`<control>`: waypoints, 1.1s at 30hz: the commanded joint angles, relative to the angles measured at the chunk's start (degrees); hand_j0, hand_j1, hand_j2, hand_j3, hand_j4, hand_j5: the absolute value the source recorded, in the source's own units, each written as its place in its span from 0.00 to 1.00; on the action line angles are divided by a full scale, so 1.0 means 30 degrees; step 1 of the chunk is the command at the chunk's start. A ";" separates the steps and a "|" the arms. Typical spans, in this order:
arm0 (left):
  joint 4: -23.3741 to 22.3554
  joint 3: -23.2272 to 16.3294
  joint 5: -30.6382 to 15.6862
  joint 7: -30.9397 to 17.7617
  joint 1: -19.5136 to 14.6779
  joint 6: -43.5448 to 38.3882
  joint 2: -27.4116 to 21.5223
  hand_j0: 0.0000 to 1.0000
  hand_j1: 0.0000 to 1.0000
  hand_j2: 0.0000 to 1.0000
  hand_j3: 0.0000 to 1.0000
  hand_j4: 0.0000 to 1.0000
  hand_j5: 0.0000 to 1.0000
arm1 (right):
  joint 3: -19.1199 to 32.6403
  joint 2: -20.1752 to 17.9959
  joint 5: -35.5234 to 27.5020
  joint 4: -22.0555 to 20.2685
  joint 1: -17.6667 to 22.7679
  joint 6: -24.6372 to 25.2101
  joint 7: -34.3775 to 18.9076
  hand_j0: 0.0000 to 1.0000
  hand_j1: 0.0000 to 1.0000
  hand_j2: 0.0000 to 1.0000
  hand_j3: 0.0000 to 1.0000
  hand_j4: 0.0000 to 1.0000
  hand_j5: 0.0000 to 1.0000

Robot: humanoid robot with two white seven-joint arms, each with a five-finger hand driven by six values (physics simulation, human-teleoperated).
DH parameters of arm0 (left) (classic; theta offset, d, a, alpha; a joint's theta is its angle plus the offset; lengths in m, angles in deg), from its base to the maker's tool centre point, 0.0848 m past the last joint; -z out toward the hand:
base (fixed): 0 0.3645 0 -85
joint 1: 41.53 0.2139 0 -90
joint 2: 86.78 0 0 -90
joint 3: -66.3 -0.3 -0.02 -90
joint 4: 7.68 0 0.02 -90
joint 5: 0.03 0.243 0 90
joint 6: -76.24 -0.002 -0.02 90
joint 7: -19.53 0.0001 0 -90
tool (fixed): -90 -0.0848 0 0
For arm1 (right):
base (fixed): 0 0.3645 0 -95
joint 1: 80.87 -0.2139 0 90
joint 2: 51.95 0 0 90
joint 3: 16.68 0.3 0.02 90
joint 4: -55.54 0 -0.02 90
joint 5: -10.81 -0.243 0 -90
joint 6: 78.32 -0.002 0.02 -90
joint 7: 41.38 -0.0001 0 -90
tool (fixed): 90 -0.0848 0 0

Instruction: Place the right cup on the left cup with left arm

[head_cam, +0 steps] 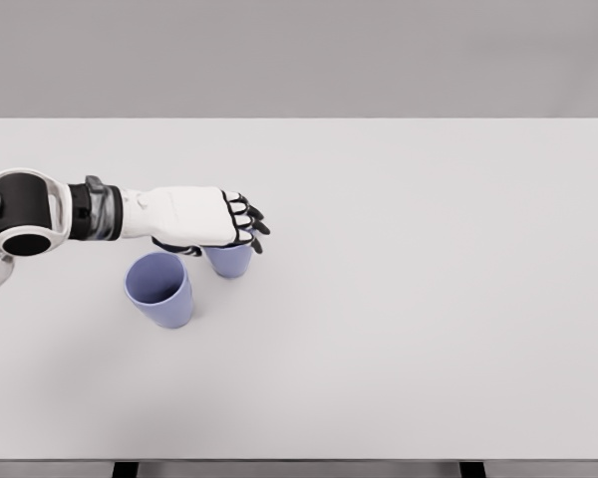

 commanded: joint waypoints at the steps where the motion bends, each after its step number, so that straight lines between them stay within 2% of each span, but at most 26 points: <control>1: -0.0039 -0.0127 0.0281 -0.0092 0.0000 0.0105 -0.0008 0.77 0.77 0.77 0.77 0.77 0.77 | -0.0001 0.0001 0.0000 0.0003 0.0000 0.0000 -0.0003 1.00 1.00 1.00 1.00 1.00 1.00; 6: -0.0068 -0.0039 0.0281 -0.0092 -0.0029 0.0105 -0.0038 0.76 0.76 0.76 0.76 0.76 0.76 | -0.0001 0.0001 0.0000 0.0003 0.0000 0.0000 -0.0003 1.00 1.00 1.00 1.00 1.00 1.00; 9: -0.0126 0.0166 0.0223 -0.0092 -0.0058 0.0105 -0.0067 0.70 0.70 0.70 0.70 0.70 0.70 | -0.0001 0.0001 0.0000 0.0003 0.0000 0.0000 -0.0003 1.00 1.00 1.00 1.00 1.00 1.00; 12: -0.0127 0.0195 0.0194 -0.0092 -0.0117 0.0105 -0.0038 0.69 0.69 0.69 0.69 0.69 0.69 | -0.0001 0.0001 0.0000 0.0003 0.0000 0.0000 -0.0003 1.00 1.00 1.00 1.00 1.00 1.00; 15: -0.0127 0.0985 0.0135 -0.0092 -0.0117 0.0105 -0.0038 0.69 0.69 0.69 0.69 0.69 0.69 | -0.0001 0.0001 0.0000 0.0003 0.0000 0.0000 -0.0003 1.00 1.00 1.00 1.00 1.00 1.00; 20: -0.0127 0.1132 0.0047 -0.0092 -0.0234 0.0105 -0.0038 0.68 0.68 0.68 0.68 0.68 0.68 | -0.0001 0.0001 0.0000 0.0003 0.0000 0.0000 -0.0003 1.00 1.00 1.00 1.00 1.00 1.00; 22: -0.0127 0.1718 0.0018 -0.0092 -0.0205 0.0105 -0.0067 0.68 0.68 0.68 0.68 0.68 0.68 | -0.0001 0.0001 0.0000 0.0003 0.0000 0.0000 -0.0003 1.00 1.00 1.00 1.00 1.00 1.00; 30: -0.0097 0.2509 -0.0275 -0.0092 -0.0322 0.0105 -0.0243 0.65 0.65 0.65 0.65 0.65 0.65 | -0.0001 0.0001 0.0000 0.0003 0.0000 0.0000 -0.0003 1.00 1.00 1.00 1.00 1.00 1.00; 31: -0.0010 0.2831 -0.0479 -0.0092 -0.0322 0.0105 -0.0418 0.66 0.66 0.66 0.66 0.66 0.66 | -0.0001 0.0001 0.0000 0.0003 0.0000 0.0000 -0.0003 1.00 1.00 1.00 1.00 1.00 1.00; 33: 0.0078 0.3007 -0.1973 -0.0092 -0.0673 0.0105 -0.1559 0.65 0.65 0.65 0.65 0.65 0.65 | -0.0001 0.0001 0.0000 0.0003 0.0000 0.0000 -0.0003 1.00 1.00 1.00 1.00 1.00 1.00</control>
